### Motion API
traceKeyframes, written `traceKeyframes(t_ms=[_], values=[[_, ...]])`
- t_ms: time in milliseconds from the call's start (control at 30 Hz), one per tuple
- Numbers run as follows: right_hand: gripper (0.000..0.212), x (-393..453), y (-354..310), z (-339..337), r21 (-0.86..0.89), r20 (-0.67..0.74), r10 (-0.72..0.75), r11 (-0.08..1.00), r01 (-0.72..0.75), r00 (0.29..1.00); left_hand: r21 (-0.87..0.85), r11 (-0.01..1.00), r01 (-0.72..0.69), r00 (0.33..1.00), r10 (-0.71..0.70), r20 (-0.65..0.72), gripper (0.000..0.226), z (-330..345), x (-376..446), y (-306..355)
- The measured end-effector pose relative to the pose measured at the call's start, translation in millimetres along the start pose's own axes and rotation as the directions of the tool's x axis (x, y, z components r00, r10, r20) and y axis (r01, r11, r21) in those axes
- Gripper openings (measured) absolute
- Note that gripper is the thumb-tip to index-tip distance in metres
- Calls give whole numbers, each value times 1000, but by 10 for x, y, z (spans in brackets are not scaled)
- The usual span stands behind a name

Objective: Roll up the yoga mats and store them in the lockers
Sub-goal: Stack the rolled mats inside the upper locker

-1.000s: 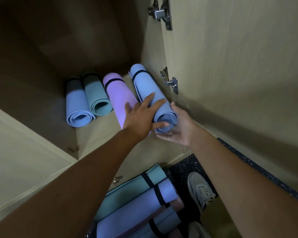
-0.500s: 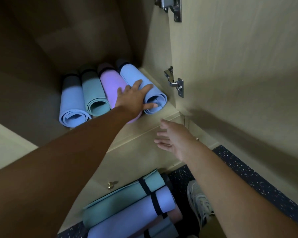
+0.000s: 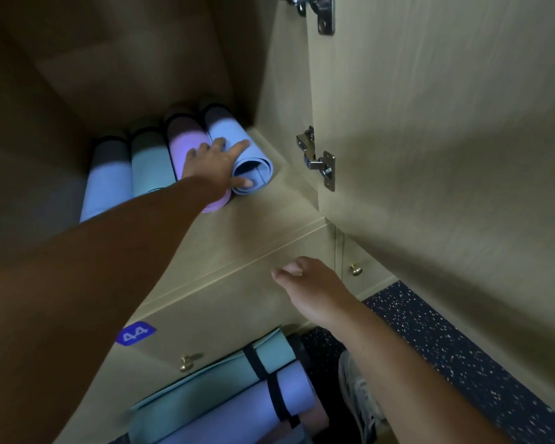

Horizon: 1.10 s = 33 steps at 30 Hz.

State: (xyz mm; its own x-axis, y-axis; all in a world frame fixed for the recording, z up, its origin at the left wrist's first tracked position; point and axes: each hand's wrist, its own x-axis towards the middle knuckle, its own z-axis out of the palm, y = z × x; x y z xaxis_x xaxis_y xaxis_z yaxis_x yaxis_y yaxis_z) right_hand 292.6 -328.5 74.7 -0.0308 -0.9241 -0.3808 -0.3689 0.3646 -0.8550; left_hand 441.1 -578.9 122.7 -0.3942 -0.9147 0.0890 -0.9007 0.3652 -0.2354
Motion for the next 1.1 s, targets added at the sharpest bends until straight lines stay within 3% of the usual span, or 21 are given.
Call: traceKeyframes(t_ms=[267, 533, 767, 833, 967, 1100], values=[[52, 40, 61, 38, -45, 21, -13, 999, 14, 1000, -8, 998, 56, 995, -57, -78, 90, 63, 56, -6], [49, 112, 158, 118, -97, 25, -18, 995, 20, 1000, -253, 938, -235, 935, 147, -323, 67, -28, -676, -6], [57, 156, 543, 374, -181, 11, 108, 978, -104, 994, -380, 823, -423, 850, 214, -482, 43, 432, -2106, 252], [55, 155, 746, 491, -187, -1, 145, 972, -143, 989, -432, 797, -423, 863, 210, -459, 40, 672, -2523, 353], [33, 90, 1146, 795, -293, 41, 189, 941, -169, 981, -591, 764, -258, 956, 112, -272, 47, 1192, -3244, 507], [44, 14, 1544, 1182, -274, 97, 265, 934, -230, 959, -635, 769, -73, 997, 79, -20, 57, 1754, -3743, 516]])
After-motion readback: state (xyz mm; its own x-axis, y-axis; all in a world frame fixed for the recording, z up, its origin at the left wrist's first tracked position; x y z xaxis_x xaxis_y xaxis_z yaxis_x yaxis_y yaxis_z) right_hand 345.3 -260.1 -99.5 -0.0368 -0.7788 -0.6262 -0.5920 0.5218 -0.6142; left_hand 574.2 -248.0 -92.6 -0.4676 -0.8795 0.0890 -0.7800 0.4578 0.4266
